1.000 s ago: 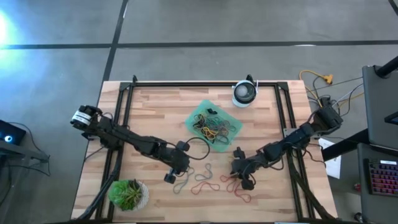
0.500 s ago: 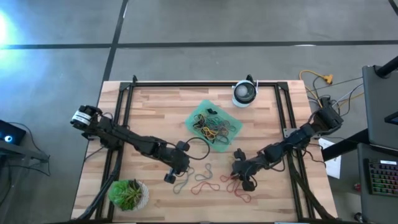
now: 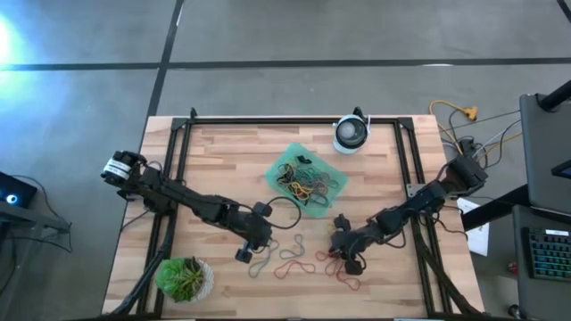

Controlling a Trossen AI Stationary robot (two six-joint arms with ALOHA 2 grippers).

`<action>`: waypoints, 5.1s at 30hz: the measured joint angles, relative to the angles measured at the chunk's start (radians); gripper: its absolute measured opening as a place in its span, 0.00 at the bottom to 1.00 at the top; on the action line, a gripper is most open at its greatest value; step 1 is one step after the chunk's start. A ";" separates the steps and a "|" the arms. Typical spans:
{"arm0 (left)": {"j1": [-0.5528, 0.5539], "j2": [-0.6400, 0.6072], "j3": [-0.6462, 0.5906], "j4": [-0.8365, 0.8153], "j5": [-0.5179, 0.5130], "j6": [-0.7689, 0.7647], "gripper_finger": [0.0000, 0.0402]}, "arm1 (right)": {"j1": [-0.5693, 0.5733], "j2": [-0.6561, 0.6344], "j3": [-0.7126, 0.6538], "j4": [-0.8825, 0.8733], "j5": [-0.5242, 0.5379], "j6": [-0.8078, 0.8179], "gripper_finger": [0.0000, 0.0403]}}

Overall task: Pick and place rubber bands into bin
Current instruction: Put the red rubber band into the blue bin, then put the yellow rubber band into the blue bin

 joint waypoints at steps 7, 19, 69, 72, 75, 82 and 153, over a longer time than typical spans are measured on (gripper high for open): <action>0.000 0.000 0.000 0.000 0.000 0.000 0.21 | 0.000 0.001 0.002 -0.008 -0.001 -0.011 0.14; 0.000 0.000 0.000 0.000 0.000 0.000 0.21 | 0.003 0.000 0.001 -0.014 0.020 -0.100 0.02; 0.000 0.000 -0.002 0.033 -0.004 0.003 0.21 | 0.020 -0.542 -0.001 0.089 0.322 -0.798 0.02; 0.000 0.000 -0.002 0.033 -0.011 0.005 0.21 | 0.007 -0.539 -0.001 0.089 0.387 -0.802 0.02; 0.000 0.000 -0.002 0.040 -0.011 0.011 0.21 | -0.016 -0.538 -0.001 0.086 0.448 -0.787 0.02; 0.001 0.000 -0.002 0.053 -0.011 0.011 0.21 | -0.111 -0.538 -0.001 0.060 0.542 -0.702 0.02; 0.003 0.000 -0.002 0.053 -0.044 0.053 0.21 | -0.651 -0.205 0.008 0.056 0.131 -0.481 0.29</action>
